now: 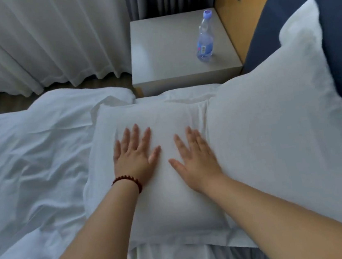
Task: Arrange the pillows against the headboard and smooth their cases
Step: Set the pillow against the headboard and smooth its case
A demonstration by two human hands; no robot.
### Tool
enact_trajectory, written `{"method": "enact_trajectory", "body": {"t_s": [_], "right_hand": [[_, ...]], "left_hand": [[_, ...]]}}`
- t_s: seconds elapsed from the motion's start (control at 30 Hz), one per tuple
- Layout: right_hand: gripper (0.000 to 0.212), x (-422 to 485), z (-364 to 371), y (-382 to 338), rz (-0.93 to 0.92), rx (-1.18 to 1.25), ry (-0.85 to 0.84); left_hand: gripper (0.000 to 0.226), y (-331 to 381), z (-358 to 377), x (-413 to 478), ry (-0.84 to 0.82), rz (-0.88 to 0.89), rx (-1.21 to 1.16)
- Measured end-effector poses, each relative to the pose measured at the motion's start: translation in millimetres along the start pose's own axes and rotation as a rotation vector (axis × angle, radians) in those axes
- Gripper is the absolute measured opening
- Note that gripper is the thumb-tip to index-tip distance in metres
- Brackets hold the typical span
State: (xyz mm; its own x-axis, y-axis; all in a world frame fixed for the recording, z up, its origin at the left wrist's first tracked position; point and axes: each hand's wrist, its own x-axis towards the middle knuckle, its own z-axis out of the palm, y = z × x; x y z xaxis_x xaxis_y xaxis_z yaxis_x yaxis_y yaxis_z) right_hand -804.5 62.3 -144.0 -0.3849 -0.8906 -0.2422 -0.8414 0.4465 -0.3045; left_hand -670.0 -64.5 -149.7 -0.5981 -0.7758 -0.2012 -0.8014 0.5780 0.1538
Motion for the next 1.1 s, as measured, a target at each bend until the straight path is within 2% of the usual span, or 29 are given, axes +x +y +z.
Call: {"method": "enact_trajectory", "body": {"t_s": [0.07,0.17,0.23,0.33,0.43,0.5,0.57,0.63,0.7,0.73,0.83,0.9,0.97,1.03,1.1], "right_hand": [[0.078,2,20,-12,0.055,-0.021,0.05],[0.073,5,27,-29,0.16,-0.024,0.074],[0.073,4,31,-45,0.132,-0.038,0.081],[0.07,0,45,-59,0.036,-0.084,0.063],[0.069,6,52,-55,0.058,-0.108,0.041],[0.069,9,56,-53,0.067,-0.129,0.038],[0.069,12,61,-54,0.072,-0.153,0.03],[0.068,13,64,-56,0.089,-0.169,0.027],[0.068,10,65,-58,0.102,-0.193,0.058],[0.07,7,65,-60,0.112,-0.186,0.083],[0.073,-15,69,-71,0.172,-0.094,0.152],[0.073,-35,80,-84,0.186,-0.079,0.167],[0.071,-54,94,-93,0.197,-0.09,0.181],[0.07,-64,104,-97,0.217,-0.082,0.203],[0.069,-69,109,-99,0.229,-0.061,0.234]], "left_hand": [[0.067,-31,1,-8,0.032,-0.234,-0.119],[0.074,-75,6,-18,0.036,-0.547,-0.455],[0.074,-94,15,-30,0.042,-0.636,-0.612],[0.075,-109,17,-50,0.056,-0.81,-0.727],[0.065,-130,15,-66,-0.086,-0.928,-0.953],[0.061,-150,16,-76,-0.132,-0.936,-1.249],[0.038,-164,18,-86,-0.032,-0.855,-1.398],[0.019,-168,17,-96,0.109,-0.792,-1.365],[0.02,-163,18,-105,0.186,-0.79,-1.328],[0.024,-162,22,-109,0.16,-0.777,-1.292],[0.037,-171,35,-127,-0.067,-0.653,-1.172],[0.04,-186,39,-138,-0.116,-0.61,-1.144],[0.031,-197,43,-146,-0.013,-0.638,-1.089],[0.035,-200,46,-151,0.128,-0.713,-1.055],[0.042,-202,46,-154,0.127,-0.768,-1.101]]}}
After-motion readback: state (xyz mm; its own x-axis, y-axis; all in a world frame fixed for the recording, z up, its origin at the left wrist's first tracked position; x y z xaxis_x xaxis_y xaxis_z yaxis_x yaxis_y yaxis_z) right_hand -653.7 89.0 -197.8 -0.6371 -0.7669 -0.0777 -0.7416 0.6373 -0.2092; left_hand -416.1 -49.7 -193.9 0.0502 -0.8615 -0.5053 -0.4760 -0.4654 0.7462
